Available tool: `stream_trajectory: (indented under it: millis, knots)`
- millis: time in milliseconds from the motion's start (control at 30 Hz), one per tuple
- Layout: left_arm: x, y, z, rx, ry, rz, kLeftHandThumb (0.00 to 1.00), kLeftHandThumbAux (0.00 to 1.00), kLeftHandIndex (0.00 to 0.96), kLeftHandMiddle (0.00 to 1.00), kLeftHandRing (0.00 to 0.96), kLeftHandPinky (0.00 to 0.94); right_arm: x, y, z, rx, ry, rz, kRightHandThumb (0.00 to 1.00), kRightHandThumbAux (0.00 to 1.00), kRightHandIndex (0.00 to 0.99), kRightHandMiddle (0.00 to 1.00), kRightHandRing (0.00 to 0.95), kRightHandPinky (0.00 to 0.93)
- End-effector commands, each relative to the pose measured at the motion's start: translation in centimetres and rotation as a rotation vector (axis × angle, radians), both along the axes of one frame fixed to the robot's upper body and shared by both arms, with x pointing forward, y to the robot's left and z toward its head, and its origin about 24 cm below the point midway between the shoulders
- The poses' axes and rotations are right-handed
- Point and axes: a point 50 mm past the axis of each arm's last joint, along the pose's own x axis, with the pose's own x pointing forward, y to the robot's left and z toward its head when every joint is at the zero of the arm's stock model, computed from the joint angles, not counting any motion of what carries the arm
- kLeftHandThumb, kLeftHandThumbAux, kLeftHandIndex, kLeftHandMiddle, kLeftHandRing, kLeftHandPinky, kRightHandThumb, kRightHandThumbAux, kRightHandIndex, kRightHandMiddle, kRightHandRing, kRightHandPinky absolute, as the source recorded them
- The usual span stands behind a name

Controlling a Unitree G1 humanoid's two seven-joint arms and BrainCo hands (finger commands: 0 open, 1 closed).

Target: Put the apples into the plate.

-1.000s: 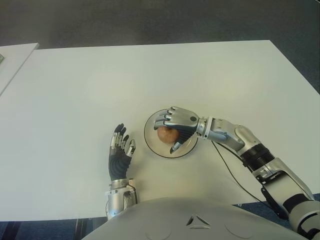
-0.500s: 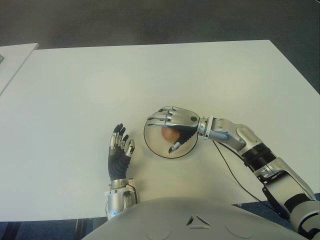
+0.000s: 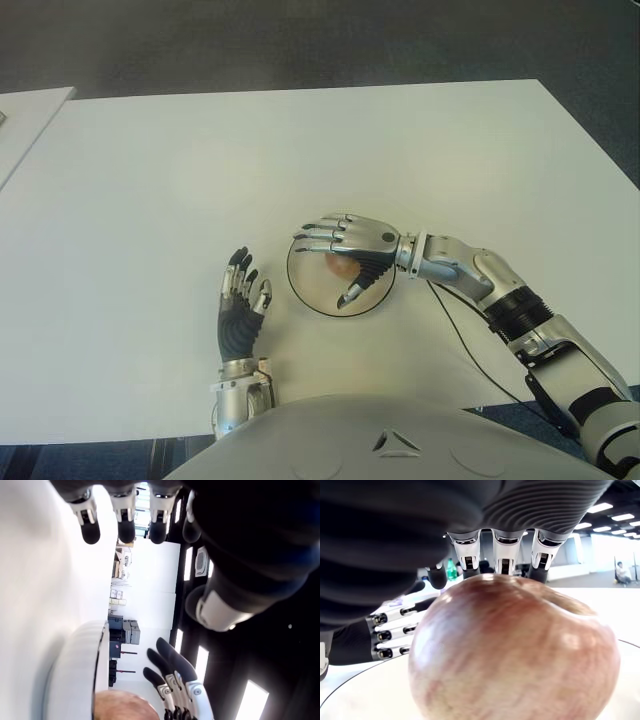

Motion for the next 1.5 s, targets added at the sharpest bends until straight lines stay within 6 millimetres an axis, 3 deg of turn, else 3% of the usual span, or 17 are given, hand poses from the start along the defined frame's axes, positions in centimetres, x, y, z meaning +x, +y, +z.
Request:
stream_trajectory:
  millis: [33, 533, 767, 900, 1033, 1267, 1500]
  knots:
    - [-0.2, -0.5, -0.6, -0.022, 0.036, 0.026, 0.188, 0.729, 0.000, 0.000, 0.000, 0.000, -0.1, -0.3, -0.1, -0.011, 0.028, -0.001, 0.009, 0.386, 0.000, 0.000, 0.000, 0.000]
    - [-0.1, -0.8, -0.7, -0.048, 0.041, 0.043, 0.185, 0.721, 0.000, 0.000, 0.000, 0.000, 0.4, -0.5, -0.1, 0.041, 0.045, -0.049, 0.020, 0.358, 0.000, 0.000, 0.000, 0.000]
    - [0.1, -1.0, -0.6, -0.033, 0.045, 0.042, 0.186, 0.713, 0.000, 0.000, 0.000, 0.000, 1.5, -0.9, -0.3, 0.213, 0.243, -0.220, 0.029, 0.336, 0.000, 0.000, 0.000, 0.000]
    - [0.2, -1.0, -0.6, -0.033, 0.057, 0.026, 0.178, 0.712, 0.000, 0.000, 0.000, 0.000, 2.5, -2.6, 0.3, 0.413, 0.431, -0.408, 0.041, 0.307, 0.000, 0.000, 0.000, 0.000]
    - [0.1, -0.9, -0.6, -0.022, 0.065, 0.019, 0.182, 0.713, 0.000, 0.000, 0.000, 0.000, 2.7, -3.1, 0.2, 0.548, 0.545, -0.500, 0.050, 0.282, 0.000, 0.000, 0.000, 0.000]
    - [0.2, -1.0, -0.5, -0.051, 0.055, 0.031, 0.199, 0.687, 0.000, 0.000, 0.000, 0.000, 2.8, -5.3, -0.9, 0.775, 0.787, -0.648, 0.065, 0.253, 0.000, 0.000, 0.000, 0.000]
    - [0.3, -1.0, -0.5, -0.009, 0.076, 0.050, 0.155, 0.606, 0.000, 0.000, 0.000, 0.000, 2.6, -8.6, -2.6, 0.944, 0.927, -0.798, 0.058, 0.302, 0.000, 0.000, 0.000, 0.000]
